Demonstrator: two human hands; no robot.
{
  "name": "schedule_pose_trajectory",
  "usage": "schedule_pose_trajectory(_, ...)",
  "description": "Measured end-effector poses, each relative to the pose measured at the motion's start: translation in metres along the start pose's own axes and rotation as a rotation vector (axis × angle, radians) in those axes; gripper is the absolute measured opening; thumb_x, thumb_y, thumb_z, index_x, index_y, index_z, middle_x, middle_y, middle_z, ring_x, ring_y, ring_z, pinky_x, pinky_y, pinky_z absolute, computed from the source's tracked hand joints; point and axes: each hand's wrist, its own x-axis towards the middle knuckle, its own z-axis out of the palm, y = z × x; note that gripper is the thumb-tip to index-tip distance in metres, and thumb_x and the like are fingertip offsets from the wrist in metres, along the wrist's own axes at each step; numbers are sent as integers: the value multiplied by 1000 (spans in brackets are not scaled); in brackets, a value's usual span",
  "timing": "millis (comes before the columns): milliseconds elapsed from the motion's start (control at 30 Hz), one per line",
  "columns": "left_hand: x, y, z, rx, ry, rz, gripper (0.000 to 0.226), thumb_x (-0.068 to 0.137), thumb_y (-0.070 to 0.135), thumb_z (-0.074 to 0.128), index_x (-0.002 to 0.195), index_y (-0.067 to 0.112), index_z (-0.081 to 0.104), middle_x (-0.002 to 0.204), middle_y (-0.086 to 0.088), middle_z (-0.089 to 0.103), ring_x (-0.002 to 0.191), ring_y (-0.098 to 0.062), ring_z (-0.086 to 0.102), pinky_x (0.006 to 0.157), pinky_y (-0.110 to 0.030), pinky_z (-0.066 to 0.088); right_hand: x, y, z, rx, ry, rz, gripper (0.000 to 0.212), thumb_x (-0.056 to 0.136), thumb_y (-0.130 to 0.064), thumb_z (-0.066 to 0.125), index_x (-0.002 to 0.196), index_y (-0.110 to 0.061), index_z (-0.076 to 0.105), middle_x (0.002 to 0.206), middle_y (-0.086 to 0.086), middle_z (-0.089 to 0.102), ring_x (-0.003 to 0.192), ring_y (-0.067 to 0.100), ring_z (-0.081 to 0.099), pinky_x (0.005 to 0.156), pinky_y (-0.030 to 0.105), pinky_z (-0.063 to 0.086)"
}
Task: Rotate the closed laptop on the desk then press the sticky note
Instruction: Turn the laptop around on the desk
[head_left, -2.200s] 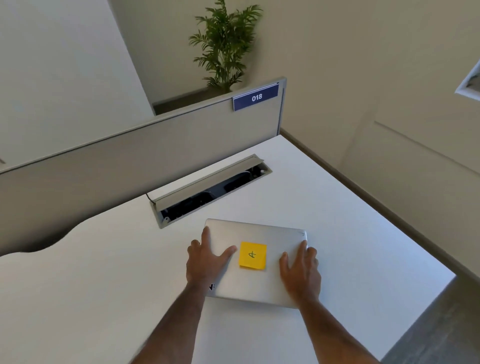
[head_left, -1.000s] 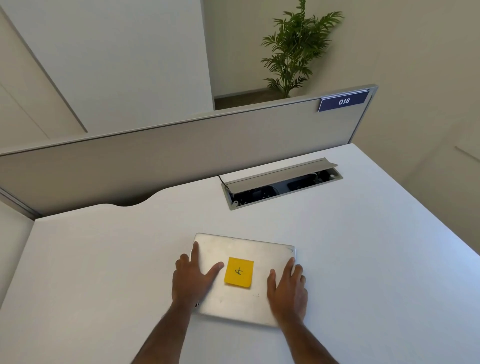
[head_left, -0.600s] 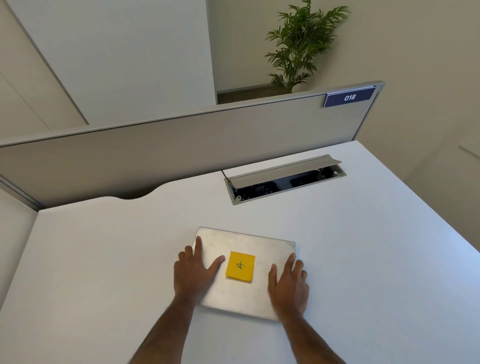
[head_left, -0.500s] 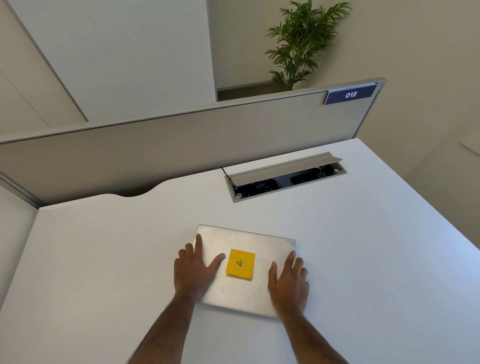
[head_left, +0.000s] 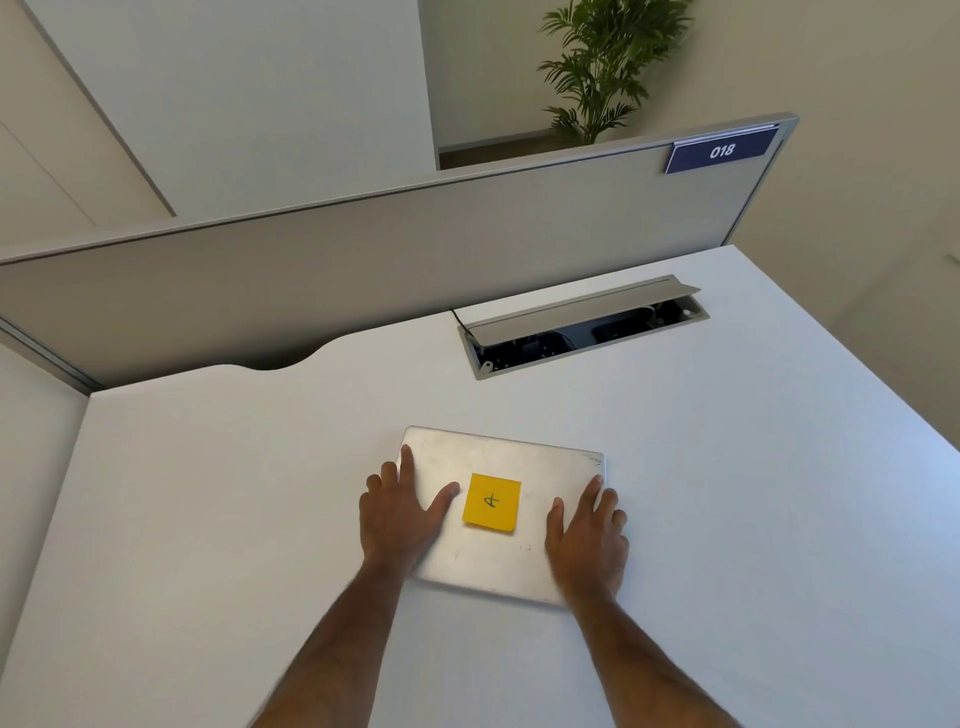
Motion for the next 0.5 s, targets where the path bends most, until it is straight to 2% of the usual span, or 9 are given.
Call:
schedule_pose_trajectory(200,0,1,1,21,-5,2,101,84,89,24,156,18,28,119,-6,52,102,-28,51,85,-42,47,1,1,1,-3,6,-6,70,97,-48,46,147,0,37,124,16,50,93,33,53,65,41,52)
schedule_pose_trajectory(300,-3,0,3,78,8,4,98,86,87,25,155,17,33,116,-8,52,101,-28,51,84,-41,43,2,3,2,-10,18,-11,69,96,-49,46,144,0,39,122,15,52,93,33,54,70,42,50)
schedule_pose_trajectory(367,-5,-2,4,113,35,18,97,87,86,25,153,16,37,115,-9,53,98,-29,51,83,-42,43,4,4,2,2,41,-22,69,95,-48,47,143,1,40,128,18,52,97,35,55,76,44,50)
schedule_pose_trajectory(433,-7,-4,5,122,60,50,98,86,86,24,154,15,36,127,-12,52,104,-31,52,87,-45,44,5,5,2,6,72,-38,71,96,-47,47,145,3,37,143,21,46,110,38,53,86,47,49)
schedule_pose_trajectory(500,-8,-6,6,112,61,89,99,87,86,26,158,16,28,151,-17,42,124,-37,48,101,-50,42,6,7,0,-1,95,-71,75,97,-48,42,150,4,29,156,23,34,128,39,46,99,49,45)
